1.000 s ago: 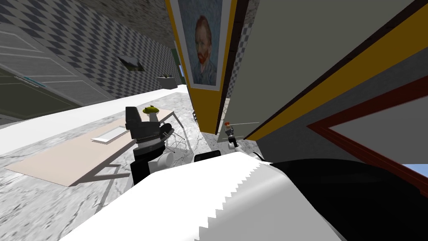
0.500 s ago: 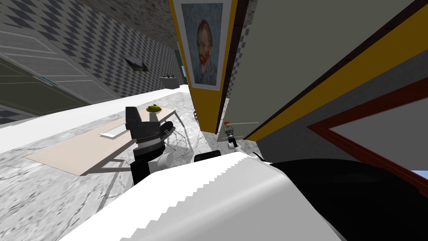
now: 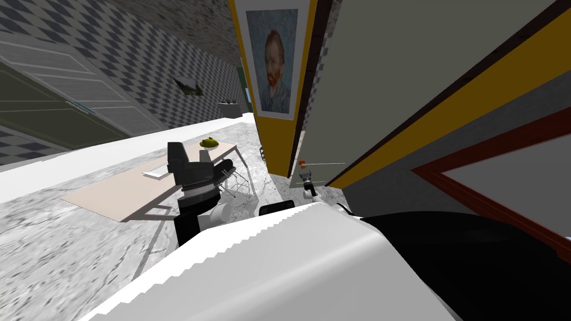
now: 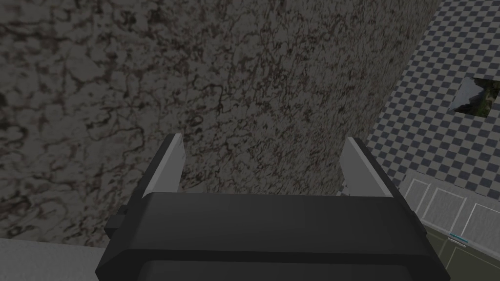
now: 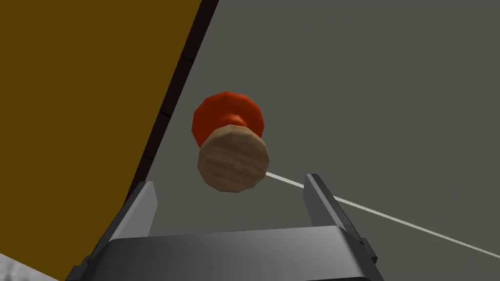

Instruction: Pull the door open

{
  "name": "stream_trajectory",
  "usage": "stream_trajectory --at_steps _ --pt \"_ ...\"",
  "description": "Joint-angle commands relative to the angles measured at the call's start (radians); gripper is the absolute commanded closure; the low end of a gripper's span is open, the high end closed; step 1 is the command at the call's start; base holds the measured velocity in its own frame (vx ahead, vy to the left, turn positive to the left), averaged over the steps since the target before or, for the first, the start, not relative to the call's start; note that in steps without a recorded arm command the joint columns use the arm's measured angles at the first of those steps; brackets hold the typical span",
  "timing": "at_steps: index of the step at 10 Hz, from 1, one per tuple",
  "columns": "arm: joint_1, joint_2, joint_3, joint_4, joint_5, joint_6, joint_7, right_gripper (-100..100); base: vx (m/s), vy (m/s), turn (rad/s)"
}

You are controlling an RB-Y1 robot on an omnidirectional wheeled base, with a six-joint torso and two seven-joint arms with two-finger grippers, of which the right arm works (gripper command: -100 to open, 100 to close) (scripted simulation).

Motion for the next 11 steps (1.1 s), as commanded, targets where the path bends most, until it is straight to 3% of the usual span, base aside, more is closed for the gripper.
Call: stream_trajectory --at_steps 1,11 --pt "0.001 0.001 0.005 -0.003 -0.010 0.002 -0.038 -100 -0.068 -0.031 0.033" --pt "0.009 0.007 0.046 -0.025 -0.098 0.012 -0.298 -100 -0.055 -0.024 0.048"
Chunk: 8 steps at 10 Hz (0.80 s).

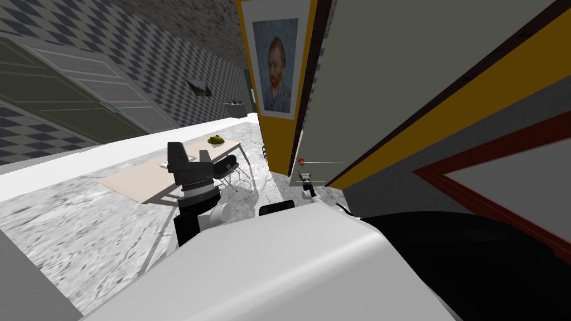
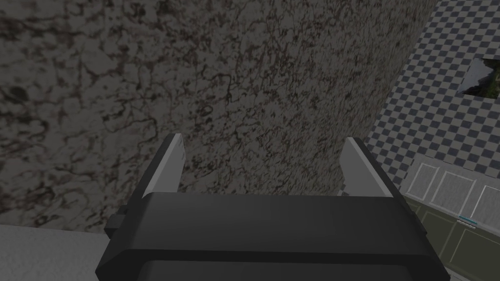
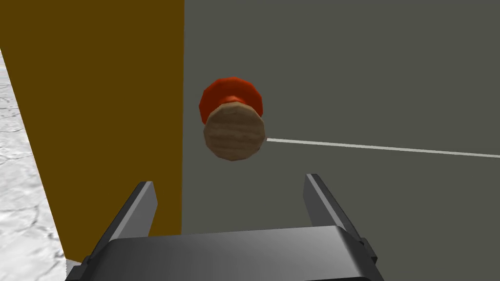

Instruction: Pull the door open

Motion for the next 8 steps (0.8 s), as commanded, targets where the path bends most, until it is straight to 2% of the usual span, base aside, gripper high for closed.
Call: stream_trajectory --at_steps 1,4,5,6,8 --pt "0.001 0.001 0.007 -0.003 -0.015 0.002 -0.050 -100 -0.062 -0.022 0.055" --pt "0.003 0.003 0.016 -0.008 -0.034 0.004 -0.115 -100 -0.050 -0.025 0.039" --pt "0.002 0.002 0.014 -0.006 -0.030 0.003 -0.100 -100 -0.018 -0.013 0.007" --pt "0.011 -0.019 0.011 0.003 -0.031 -0.007 -0.130 -100 0.118 0.022 0.073" --pt "0.019 -0.040 0.008 0.011 -0.031 -0.017 -0.155 -100 0.225 0.045 0.076"
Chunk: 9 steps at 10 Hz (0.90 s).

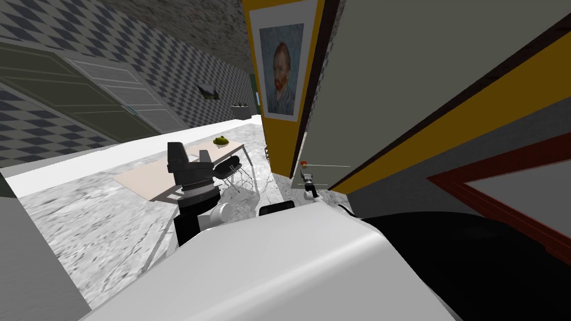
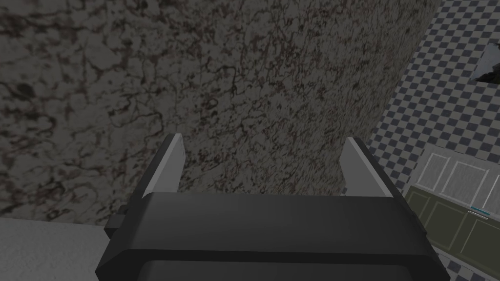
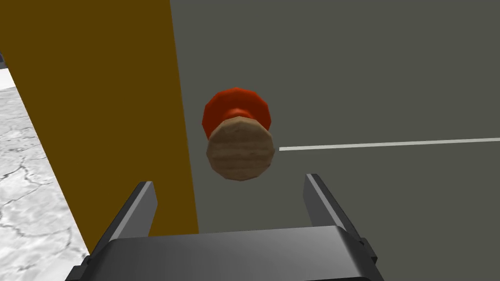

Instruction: Pull the door open

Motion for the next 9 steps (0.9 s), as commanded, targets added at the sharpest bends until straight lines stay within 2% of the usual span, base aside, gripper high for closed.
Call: stream_trajectory --at_steps 1,4,5,6,7,9 --pt "-0.003 -0.016 0.000 0.027 0.001 -0.018 -0.029 -100 0.159 0.021 0.044" --pt "0.015 -0.061 -0.008 0.046 0.001 -0.039 -0.083 -100 0.171 0.009 0.077" --pt "0.018 -0.069 -0.009 0.049 0.001 -0.043 -0.092 -100 0.207 -0.012 0.050" --pt "0.003 -0.061 -0.005 0.074 0.003 -0.053 -0.092 -100 0.090 -0.008 0.009" --pt "0.003 -0.061 -0.005 0.074 0.003 -0.053 -0.092 100 -0.012 -0.005 -0.027" --pt "0.003 -0.061 -0.005 0.074 0.003 -0.053 -0.092 100 -0.029 -0.005 0.007"
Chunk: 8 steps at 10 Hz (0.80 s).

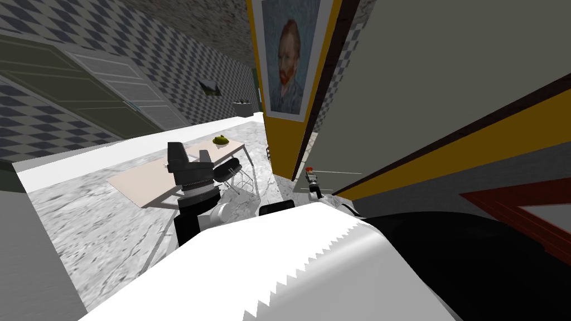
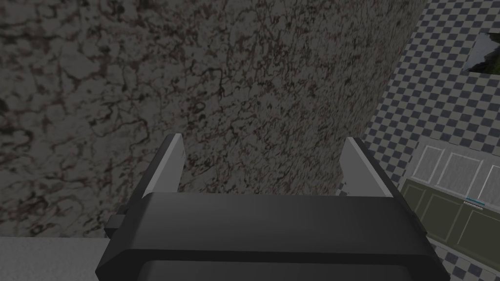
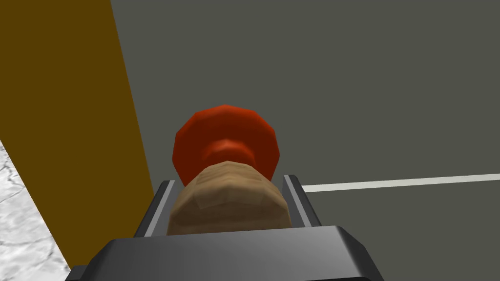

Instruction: Pull the door open

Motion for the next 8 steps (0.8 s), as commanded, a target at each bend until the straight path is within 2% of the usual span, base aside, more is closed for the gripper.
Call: stream_trajectory --at_steps 1,3,4,5,7,8 --pt "0.001 0.004 0.002 -0.001 0.001 0.000 -0.001 100 -0.017 0.001 0.002" --pt "0.001 0.004 0.002 -0.001 0.001 0.000 -0.001 100 -0.004 0.001 -0.002" --pt "0.010 -0.014 0.021 -0.003 0.009 -0.007 -0.025 100 -0.119 -0.013 0.097" --pt "0.015 -0.023 0.033 -0.006 0.013 -0.012 -0.038 100 -0.204 -0.065 0.118" --pt "0.025 -0.044 0.060 -0.013 0.025 -0.023 -0.071 100 -0.235 -0.047 0.118" --pt "0.034 -0.060 0.082 -0.018 0.034 -0.032 -0.097 100 -0.264 -0.049 0.116"
